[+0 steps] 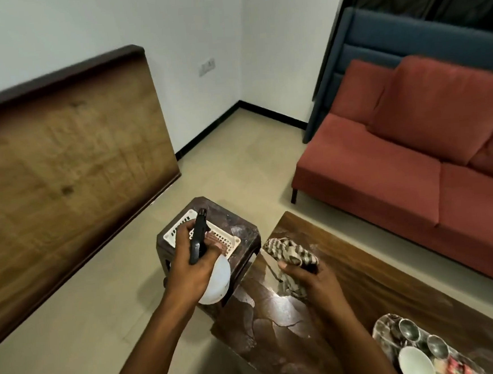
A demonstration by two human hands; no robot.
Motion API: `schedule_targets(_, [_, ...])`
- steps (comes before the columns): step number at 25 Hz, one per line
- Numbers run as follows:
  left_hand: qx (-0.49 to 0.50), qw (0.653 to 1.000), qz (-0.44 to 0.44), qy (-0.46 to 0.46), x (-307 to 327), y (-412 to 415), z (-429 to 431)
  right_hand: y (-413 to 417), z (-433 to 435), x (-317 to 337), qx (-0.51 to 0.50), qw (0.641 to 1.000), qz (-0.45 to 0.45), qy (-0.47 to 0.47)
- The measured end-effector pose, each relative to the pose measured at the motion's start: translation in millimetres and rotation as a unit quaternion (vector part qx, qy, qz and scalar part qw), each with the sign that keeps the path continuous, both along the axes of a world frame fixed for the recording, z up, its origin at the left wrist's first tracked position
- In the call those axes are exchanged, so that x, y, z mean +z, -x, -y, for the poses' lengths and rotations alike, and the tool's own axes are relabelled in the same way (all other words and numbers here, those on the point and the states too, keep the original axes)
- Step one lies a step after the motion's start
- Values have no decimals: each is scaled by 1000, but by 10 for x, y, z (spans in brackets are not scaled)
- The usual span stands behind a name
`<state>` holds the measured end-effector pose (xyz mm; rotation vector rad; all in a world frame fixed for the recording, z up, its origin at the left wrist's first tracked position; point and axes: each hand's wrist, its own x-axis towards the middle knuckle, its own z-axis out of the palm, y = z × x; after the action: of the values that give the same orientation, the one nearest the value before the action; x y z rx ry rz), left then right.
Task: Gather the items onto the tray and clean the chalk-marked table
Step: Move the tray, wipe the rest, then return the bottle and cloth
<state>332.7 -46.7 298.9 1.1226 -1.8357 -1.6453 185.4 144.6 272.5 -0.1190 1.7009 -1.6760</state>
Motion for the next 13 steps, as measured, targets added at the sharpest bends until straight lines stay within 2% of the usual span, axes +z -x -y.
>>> schedule_targets(2, [8, 1000, -15, -3, 28, -85, 236, -33, 220, 39, 8, 998, -69, -7])
schedule_targets(5, [-11, 999, -29, 17, -45, -140, 715, -106, 625, -16, -2, 993, -120, -19])
schedule_targets(9, [-23, 996, 49, 70, -267, -160, 1393, -190, 1175, -160, -23, 994, -105, -38])
schedule_targets(13, [-83, 988, 104, 84, -384, -190, 2141, -340, 1767, -228, -62, 991, -101, -59])
